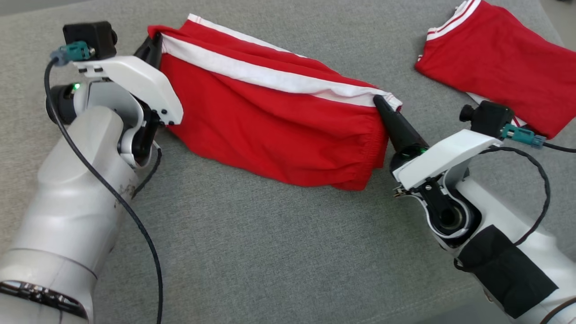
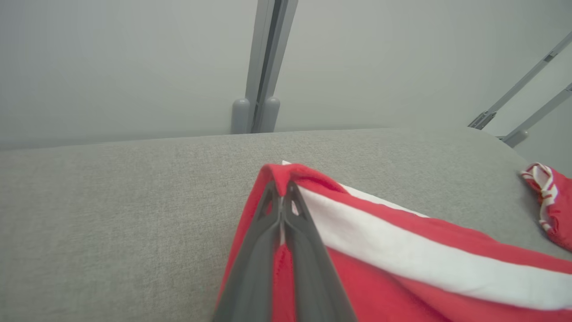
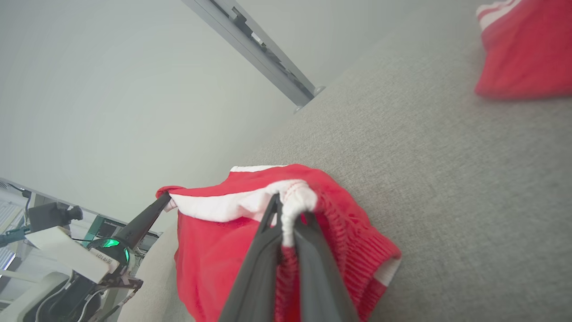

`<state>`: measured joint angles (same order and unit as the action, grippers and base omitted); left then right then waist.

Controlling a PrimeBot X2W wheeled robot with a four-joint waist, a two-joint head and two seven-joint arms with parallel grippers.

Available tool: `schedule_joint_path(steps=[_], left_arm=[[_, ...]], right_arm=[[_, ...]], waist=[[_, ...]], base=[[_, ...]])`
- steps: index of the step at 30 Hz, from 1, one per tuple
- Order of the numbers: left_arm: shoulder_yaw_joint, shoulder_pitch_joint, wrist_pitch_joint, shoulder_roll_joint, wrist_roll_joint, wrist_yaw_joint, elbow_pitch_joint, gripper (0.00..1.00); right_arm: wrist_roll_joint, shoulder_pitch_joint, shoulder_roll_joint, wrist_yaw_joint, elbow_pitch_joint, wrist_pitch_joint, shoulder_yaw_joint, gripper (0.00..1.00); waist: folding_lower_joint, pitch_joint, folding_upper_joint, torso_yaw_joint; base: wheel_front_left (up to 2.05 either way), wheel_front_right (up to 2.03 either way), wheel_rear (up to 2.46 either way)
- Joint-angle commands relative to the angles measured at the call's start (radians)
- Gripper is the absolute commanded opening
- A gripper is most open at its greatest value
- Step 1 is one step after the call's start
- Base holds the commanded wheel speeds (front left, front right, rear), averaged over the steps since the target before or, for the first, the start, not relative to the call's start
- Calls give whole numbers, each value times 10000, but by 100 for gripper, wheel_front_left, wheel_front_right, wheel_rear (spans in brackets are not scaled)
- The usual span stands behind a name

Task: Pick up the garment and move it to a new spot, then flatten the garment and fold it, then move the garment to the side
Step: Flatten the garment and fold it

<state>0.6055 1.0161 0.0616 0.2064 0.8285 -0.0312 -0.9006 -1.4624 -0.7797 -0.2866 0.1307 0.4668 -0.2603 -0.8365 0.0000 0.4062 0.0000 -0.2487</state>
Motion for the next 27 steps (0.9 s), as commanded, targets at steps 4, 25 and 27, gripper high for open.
schedule_joint_path(steps=[4,25,27], left_arm=[[141,666,96,-53,-231,118,-603,0],[990,2787,-426,-431,-999,16,-3237,0],[1058,2880,-504,-437,-1034,46,-3354,0]], right_arm=[[335,-95,180,5,5,-71,61,0],[1398,-187,1301,5,54,-73,1670,0],[1471,-240,1399,5,119,-73,1697,0]], waist=[[0,274,0,-237],[0,849,0,-843],[0,928,0,-889]], base=[[0,0,0],[0,0,0],[0,0,0]])
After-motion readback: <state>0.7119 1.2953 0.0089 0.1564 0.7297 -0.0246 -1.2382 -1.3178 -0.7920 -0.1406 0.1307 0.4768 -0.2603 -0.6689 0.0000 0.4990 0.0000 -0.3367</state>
